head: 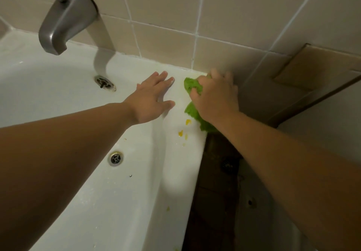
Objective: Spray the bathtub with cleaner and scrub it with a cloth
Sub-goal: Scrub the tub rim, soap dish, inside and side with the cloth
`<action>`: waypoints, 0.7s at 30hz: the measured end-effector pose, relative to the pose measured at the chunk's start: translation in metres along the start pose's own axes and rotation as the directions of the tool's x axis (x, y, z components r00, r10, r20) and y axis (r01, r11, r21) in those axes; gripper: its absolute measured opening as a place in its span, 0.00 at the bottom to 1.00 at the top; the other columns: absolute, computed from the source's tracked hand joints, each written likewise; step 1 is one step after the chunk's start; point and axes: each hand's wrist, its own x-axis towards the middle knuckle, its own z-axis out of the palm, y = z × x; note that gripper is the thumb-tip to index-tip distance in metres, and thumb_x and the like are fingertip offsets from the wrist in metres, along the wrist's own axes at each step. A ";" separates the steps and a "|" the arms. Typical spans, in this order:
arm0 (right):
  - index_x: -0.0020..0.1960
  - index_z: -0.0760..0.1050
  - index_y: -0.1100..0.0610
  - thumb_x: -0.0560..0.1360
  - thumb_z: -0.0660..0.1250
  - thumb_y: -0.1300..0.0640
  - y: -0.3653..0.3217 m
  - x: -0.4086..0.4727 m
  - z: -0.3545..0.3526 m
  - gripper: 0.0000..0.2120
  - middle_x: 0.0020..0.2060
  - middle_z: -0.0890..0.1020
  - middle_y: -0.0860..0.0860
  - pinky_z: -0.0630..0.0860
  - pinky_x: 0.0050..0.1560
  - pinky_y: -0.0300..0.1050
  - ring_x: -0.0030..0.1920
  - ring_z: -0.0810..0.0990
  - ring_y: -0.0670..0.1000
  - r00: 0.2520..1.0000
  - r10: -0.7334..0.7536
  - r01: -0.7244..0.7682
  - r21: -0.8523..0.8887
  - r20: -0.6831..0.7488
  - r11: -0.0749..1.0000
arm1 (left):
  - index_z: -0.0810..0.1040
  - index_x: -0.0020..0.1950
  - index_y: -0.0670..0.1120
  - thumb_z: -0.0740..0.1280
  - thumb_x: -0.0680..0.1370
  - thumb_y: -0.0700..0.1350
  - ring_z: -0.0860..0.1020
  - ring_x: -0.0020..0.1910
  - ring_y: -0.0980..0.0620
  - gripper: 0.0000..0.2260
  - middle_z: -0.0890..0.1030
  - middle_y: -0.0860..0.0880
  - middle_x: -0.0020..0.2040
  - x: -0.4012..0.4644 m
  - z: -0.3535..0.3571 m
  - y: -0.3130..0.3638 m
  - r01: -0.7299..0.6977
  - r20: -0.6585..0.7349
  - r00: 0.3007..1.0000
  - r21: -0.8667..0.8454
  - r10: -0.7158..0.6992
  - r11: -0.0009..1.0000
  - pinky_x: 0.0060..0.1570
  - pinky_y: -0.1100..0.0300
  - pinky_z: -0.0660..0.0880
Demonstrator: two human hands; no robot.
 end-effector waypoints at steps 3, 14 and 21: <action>0.53 0.75 0.51 0.80 0.57 0.44 0.007 -0.042 -0.002 0.14 0.52 0.72 0.50 0.75 0.54 0.53 0.55 0.70 0.54 0.993 -0.116 0.116 0.012 -0.006 0.993 | 0.54 0.84 0.57 0.64 0.83 0.57 0.41 0.82 0.58 0.31 0.47 0.58 0.84 0.000 0.001 0.000 0.005 -0.007 1.000 0.002 -0.005 1.000 0.81 0.43 0.44; 0.55 0.78 0.51 0.80 0.59 0.43 0.011 -0.051 0.002 0.15 0.52 0.72 0.49 0.72 0.52 0.49 0.53 0.68 0.52 0.989 -0.144 0.145 0.039 -0.036 0.989 | 0.54 0.83 0.59 0.64 0.83 0.58 0.40 0.81 0.60 0.31 0.46 0.59 0.84 0.001 -0.001 -0.001 -0.006 0.012 1.000 0.012 0.005 1.000 0.80 0.41 0.44; 0.53 0.78 0.53 0.80 0.59 0.44 0.003 0.013 0.001 0.15 0.49 0.68 0.51 0.72 0.54 0.55 0.55 0.69 0.57 1.000 0.019 -0.020 -0.008 -0.022 1.000 | 0.54 0.83 0.61 0.64 0.83 0.58 0.39 0.81 0.61 0.31 0.46 0.60 0.84 0.002 -0.001 -0.001 -0.002 0.019 1.000 0.021 0.002 1.000 0.80 0.40 0.42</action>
